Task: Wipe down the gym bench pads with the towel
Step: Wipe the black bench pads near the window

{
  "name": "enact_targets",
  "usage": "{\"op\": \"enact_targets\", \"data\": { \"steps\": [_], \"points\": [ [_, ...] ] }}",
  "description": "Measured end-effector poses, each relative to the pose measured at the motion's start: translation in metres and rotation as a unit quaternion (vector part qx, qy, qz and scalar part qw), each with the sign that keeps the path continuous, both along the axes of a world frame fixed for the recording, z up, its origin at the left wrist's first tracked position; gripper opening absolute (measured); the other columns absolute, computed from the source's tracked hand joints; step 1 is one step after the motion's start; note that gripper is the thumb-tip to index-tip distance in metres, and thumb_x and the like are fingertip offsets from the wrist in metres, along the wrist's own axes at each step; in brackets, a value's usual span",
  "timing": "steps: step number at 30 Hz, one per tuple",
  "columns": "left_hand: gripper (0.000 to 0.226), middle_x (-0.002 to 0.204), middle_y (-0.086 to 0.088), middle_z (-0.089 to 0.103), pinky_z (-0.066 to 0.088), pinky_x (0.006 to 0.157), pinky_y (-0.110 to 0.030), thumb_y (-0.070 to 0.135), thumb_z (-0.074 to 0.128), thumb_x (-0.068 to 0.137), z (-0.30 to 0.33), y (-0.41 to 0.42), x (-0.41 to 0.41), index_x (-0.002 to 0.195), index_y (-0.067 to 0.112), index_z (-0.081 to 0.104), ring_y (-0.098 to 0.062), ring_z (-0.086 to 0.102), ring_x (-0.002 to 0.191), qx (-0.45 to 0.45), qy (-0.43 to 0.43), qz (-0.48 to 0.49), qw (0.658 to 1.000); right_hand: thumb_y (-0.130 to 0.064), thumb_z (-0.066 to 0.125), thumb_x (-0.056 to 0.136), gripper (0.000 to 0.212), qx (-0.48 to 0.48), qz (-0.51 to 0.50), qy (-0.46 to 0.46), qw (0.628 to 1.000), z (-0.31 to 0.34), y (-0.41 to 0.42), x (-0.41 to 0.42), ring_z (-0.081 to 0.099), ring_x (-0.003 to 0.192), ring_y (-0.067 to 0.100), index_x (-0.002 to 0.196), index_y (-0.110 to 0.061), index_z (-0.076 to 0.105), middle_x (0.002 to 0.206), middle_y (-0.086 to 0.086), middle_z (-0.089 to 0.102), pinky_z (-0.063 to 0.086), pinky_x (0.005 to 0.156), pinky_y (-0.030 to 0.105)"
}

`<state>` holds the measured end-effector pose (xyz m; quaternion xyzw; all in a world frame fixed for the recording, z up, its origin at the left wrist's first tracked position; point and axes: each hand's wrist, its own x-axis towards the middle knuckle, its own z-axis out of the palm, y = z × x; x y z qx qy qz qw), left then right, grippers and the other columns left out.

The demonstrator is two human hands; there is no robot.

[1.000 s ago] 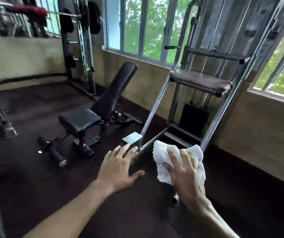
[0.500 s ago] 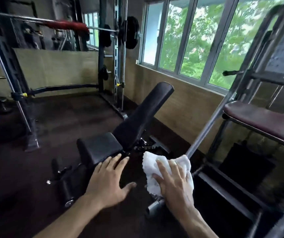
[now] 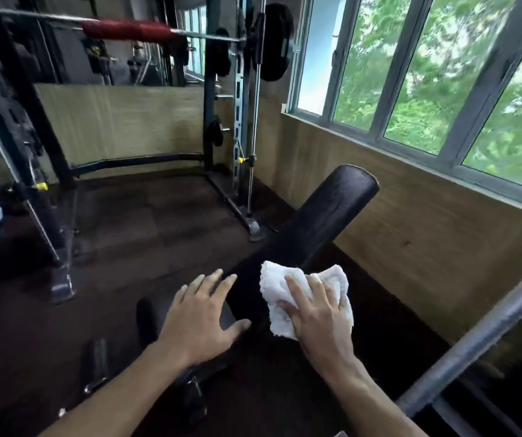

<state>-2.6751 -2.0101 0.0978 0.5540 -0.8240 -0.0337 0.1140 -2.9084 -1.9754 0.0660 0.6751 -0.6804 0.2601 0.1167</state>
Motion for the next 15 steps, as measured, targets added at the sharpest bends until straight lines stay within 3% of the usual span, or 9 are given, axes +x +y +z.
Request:
{"op": "enact_targets", "data": {
  "steps": [2, 5, 8, 12, 15],
  "points": [
    [0.102, 0.165, 0.006, 0.012, 0.017, 0.122, -0.042, 0.088, 0.012, 0.069, -0.001, -0.053, -0.010, 0.156, 0.036, 0.008, -0.020, 0.013, 0.150, 0.005, 0.004, -0.006, 1.000, -0.042, 0.068, 0.091, 0.052, -0.005, 0.007, 0.005, 1.000, 0.003, -0.049, -0.008, 0.059, 0.119, 0.034, 0.140, -0.025, 0.055, 0.131, 0.009, 0.057, 0.052, 0.090, 0.067],
    [0.102, 0.164, 0.005, 0.016, 0.019, 0.121, -0.043, 0.088, 0.017, 0.069, -0.011, -0.124, -0.025, 0.156, 0.036, 0.013, -0.022, 0.017, 0.150, 0.000, 0.002, -0.030, 1.000, -0.045, 0.062, 0.092, 0.051, -0.011, -0.023, 0.017, 1.000, -0.007, -0.112, -0.027, 0.060, 0.118, 0.034, 0.139, -0.025, 0.057, 0.129, 0.009, 0.058, 0.053, 0.088, 0.066],
    [0.101, 0.163, 0.005, 0.020, 0.020, 0.121, -0.041, 0.088, 0.020, 0.069, -0.020, -0.201, -0.043, 0.156, 0.037, 0.017, -0.022, 0.019, 0.149, 0.000, 0.027, -0.042, 0.999, -0.040, 0.074, 0.087, 0.055, 0.008, -0.052, 0.019, 0.998, -0.014, -0.176, -0.046, 0.060, 0.117, 0.031, 0.138, -0.027, 0.058, 0.128, 0.007, 0.058, 0.053, 0.088, 0.061],
    [0.099, 0.163, 0.006, 0.020, 0.019, 0.119, -0.039, 0.088, 0.023, 0.070, -0.026, -0.288, -0.067, 0.155, 0.037, 0.017, -0.021, 0.021, 0.148, 0.021, 0.045, -0.062, 0.997, -0.047, 0.051, 0.092, 0.047, -0.009, -0.106, 0.069, 0.992, -0.009, -0.247, -0.072, 0.064, 0.109, 0.031, 0.132, -0.025, 0.062, 0.119, 0.009, 0.061, 0.055, 0.087, 0.057],
    [0.099, 0.164, 0.008, 0.016, 0.016, 0.121, -0.039, 0.089, 0.022, 0.071, -0.034, -0.331, -0.088, 0.155, 0.038, 0.012, -0.019, 0.016, 0.150, 0.055, 0.052, -0.083, 0.994, -0.045, 0.067, 0.087, 0.050, 0.012, -0.138, 0.092, 0.986, -0.004, -0.286, -0.086, 0.065, 0.107, 0.031, 0.132, -0.024, 0.061, 0.117, 0.011, 0.062, 0.055, 0.089, 0.057]
  ]
}}
